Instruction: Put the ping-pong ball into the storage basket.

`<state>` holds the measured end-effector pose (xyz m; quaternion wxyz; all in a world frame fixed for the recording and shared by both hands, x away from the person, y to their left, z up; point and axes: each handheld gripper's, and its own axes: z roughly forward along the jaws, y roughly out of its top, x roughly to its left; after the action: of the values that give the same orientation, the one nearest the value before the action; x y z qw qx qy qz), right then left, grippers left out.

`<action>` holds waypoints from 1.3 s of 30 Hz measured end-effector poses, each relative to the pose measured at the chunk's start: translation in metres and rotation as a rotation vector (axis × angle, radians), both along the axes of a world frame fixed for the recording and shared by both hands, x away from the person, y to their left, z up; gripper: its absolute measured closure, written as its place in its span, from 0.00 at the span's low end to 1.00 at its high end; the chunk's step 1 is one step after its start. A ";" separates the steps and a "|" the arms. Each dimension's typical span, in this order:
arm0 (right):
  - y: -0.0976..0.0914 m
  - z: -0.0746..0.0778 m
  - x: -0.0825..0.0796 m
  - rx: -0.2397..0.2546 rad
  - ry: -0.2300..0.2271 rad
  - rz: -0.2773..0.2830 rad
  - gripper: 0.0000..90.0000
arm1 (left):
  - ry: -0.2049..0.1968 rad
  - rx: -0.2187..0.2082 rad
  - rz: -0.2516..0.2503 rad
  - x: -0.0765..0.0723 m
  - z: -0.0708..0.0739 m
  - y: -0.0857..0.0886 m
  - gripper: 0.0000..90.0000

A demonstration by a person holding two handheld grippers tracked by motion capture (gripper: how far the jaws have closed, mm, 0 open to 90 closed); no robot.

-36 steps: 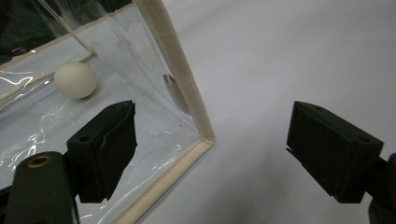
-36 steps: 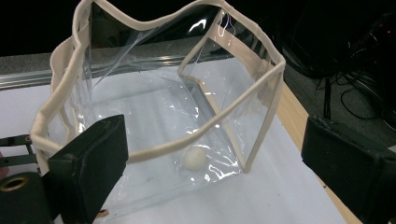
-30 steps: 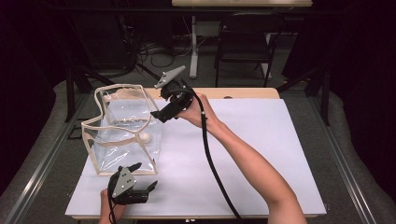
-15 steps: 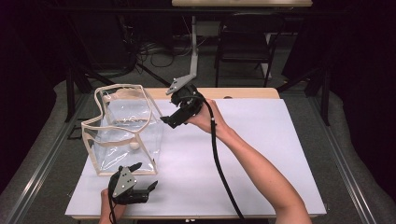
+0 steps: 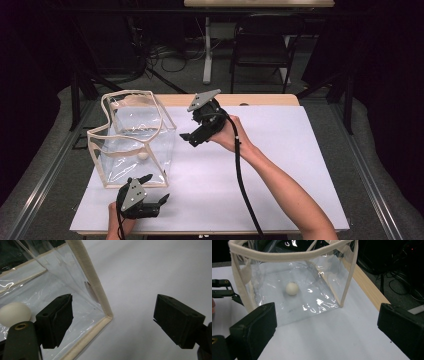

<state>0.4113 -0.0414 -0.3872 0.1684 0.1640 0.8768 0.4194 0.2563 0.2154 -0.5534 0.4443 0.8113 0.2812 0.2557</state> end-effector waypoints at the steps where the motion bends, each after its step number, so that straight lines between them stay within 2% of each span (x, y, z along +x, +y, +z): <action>1: -0.002 -0.001 -0.001 0.000 -0.001 -0.001 0.02 | 0.000 0.000 0.001 0.000 0.000 0.000 0.18; 14: -0.027 -0.019 -0.013 0.000 -0.009 -0.027 0.02 | 0.000 0.006 -0.002 0.000 0.000 -0.001 0.18; 26: -0.052 -0.037 -0.022 0.002 0.003 -0.061 0.03 | 0.001 0.008 -0.001 0.000 0.000 -0.001 0.18; 39: -0.070 -0.054 -0.034 -0.009 0.001 -0.088 0.03 | 0.000 0.009 0.000 0.000 0.000 -0.001 0.18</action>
<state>0.3777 -0.1118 -0.4412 0.1870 0.2018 0.8706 0.4078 0.2565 0.2143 -0.5537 0.4407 0.8133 0.2800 0.2567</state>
